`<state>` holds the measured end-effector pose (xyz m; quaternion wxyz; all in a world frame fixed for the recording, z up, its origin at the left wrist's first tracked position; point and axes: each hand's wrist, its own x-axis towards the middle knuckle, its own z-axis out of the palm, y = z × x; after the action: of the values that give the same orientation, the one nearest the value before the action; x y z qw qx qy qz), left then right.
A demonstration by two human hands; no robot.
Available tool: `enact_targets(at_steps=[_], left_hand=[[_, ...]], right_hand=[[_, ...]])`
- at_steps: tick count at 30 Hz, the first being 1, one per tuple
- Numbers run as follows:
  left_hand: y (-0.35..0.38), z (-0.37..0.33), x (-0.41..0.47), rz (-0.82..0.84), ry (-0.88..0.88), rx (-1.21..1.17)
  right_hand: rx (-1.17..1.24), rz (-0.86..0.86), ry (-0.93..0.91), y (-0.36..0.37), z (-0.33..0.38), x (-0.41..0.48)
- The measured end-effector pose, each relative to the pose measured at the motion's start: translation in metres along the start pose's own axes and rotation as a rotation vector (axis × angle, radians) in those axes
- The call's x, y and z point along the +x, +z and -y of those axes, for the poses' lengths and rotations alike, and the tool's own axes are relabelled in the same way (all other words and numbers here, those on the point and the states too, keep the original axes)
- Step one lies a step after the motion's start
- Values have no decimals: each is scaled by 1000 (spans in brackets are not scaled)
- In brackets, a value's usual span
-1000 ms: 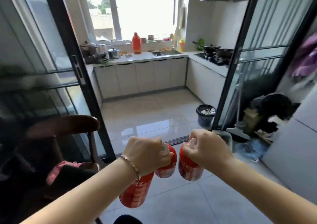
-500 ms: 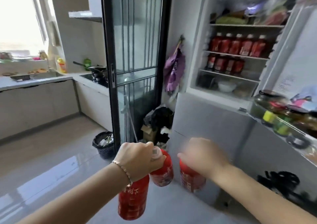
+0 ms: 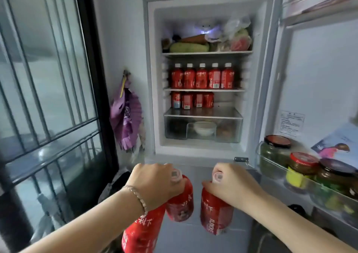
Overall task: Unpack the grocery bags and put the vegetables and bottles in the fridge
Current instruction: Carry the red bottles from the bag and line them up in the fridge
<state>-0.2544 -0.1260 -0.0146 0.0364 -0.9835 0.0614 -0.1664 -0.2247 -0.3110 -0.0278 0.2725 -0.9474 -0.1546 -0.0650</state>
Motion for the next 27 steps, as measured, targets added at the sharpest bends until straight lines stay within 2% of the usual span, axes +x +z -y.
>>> enact_targets(at_steps=[9,21,27], left_hand=[[32,48,187,-157,2,-46],[80,75,411,-368,-126,-61],[103,89,467,-318,-112,-7]], right_hand=[[80,-155,161,-1,-28,178],[105,-636,109,-32,-84,425],[43,-676,143,-1,-102,482]])
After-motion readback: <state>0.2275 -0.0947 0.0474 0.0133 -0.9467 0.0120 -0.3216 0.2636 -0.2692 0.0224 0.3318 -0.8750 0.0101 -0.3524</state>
